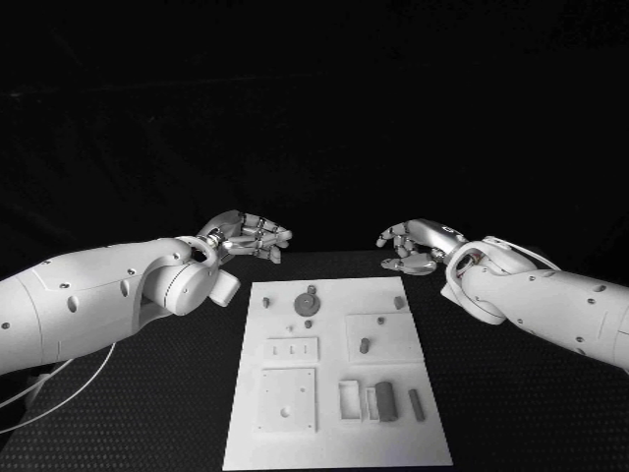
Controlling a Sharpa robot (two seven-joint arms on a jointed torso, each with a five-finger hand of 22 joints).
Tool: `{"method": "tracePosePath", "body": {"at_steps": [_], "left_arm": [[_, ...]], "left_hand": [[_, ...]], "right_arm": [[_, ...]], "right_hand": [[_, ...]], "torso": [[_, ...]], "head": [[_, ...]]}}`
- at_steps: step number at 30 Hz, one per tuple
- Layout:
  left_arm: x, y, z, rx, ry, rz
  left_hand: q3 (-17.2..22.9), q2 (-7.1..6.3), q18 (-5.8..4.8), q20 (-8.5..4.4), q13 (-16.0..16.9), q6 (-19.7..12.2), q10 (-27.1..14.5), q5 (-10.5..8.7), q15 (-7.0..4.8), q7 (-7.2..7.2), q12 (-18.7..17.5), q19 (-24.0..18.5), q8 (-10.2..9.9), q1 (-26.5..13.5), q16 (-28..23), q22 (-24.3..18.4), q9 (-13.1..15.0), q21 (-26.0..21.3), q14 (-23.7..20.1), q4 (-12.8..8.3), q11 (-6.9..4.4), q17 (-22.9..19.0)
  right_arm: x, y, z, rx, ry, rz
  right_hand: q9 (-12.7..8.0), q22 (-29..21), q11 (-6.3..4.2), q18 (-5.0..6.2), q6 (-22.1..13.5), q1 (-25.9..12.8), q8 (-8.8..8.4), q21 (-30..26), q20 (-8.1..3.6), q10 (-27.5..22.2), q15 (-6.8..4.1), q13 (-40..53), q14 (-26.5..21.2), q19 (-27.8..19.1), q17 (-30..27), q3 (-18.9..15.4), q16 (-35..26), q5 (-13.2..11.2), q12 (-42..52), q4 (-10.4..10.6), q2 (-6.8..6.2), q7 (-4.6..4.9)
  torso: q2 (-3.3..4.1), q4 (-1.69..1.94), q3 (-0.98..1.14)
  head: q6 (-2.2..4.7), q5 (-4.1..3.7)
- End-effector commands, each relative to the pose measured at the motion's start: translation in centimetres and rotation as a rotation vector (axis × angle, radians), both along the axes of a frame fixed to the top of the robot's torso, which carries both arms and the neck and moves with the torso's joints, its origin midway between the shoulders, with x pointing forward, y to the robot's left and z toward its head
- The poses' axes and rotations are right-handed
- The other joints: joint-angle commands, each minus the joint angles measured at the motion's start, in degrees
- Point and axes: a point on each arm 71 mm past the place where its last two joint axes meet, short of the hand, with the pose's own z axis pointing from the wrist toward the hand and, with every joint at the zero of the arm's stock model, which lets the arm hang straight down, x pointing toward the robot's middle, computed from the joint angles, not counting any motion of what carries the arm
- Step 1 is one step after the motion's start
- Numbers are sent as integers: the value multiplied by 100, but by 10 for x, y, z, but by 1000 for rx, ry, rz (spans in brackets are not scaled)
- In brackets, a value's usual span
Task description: Assemble the parts on the task board
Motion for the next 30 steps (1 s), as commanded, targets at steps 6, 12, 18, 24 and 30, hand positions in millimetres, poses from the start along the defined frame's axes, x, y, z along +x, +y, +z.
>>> {"method": "tracePosePath", "body": {"at_steps": [6, 12, 18, 24, 30], "left_arm": [[0, -2, -3, -9, -2, -33], [-1, -1, -4, -9, 4, -36], [-2, -1, -6, -8, 10, -36], [-4, -4, -7, -9, 16, -44], [-5, -5, -7, -11, 18, -50]], "left_hand": [[-33, -23, 73, -12, 10, 34, 29, 19, 16, -12, 3, 31, -31, 38, -19, 10, 7, -28, 7, -2, 5, 9], [-35, -22, 73, -11, 11, 31, 27, 19, 16, -11, 0, 32, -34, 34, -22, 11, 7, -31, 7, 0, 6, 11], [-37, -22, 72, -11, 13, 30, 25, 19, 16, -11, -2, 32, -35, 31, -23, 12, 7, -33, 7, 0, 7, 13], [-37, -19, 72, -11, 14, 29, 23, 19, 17, -10, -5, 33, -37, 28, -25, 13, 8, -35, 7, 1, 8, 14], [-38, -18, 72, -11, 16, 27, 22, 19, 17, -9, -8, 33, -38, 25, -27, 15, 8, -37, 6, 0, 8, 16]], "right_arm": [[3, -23, -17, -12, 110, 29], [6, -42, -40, -60, 133, -18], [4, -42, -58, -88, 157, -26], [3, -44, -72, -108, 167, -43], [2, -41, -78, -108, 166, -51]], "right_hand": [[-14, 99, 16, 170, 62, 80, 27, -63, 36, -98, 11, -11, -102, -109, 10, -27, -45, 19, 38, -92, -21, 128], [-15, 99, 7, 170, 56, 113, 38, -85, 62, -135, 6, -23, -146, -157, 7, -36, -66, 20, 33, -143, -45, 114], [-18, 99, 0, 170, 41, 128, 38, -97, 76, -155, 0, -31, -168, -182, 5, -40, -78, 21, 29, -170, -53, 106], [-21, 99, -9, 170, 21, 134, 35, -104, 88, -166, -6, -36, -181, -198, 4, -47, -85, 20, 28, -188, -62, 94], [-23, 99, -13, 170, 12, 127, 34, -106, 94, -170, -11, -39, -185, -203, 4, -51, -87, 20, 28, -187, -61, 89]], "torso": [[-56, -141, 100], [-44, -134, 93], [-37, -120, 90], [-41, -114, 78], [-40, -118, 76]], "head": [[-19, 16], [-39, -25], [-62, -49], [-106, -50], [-136, -46]]}}
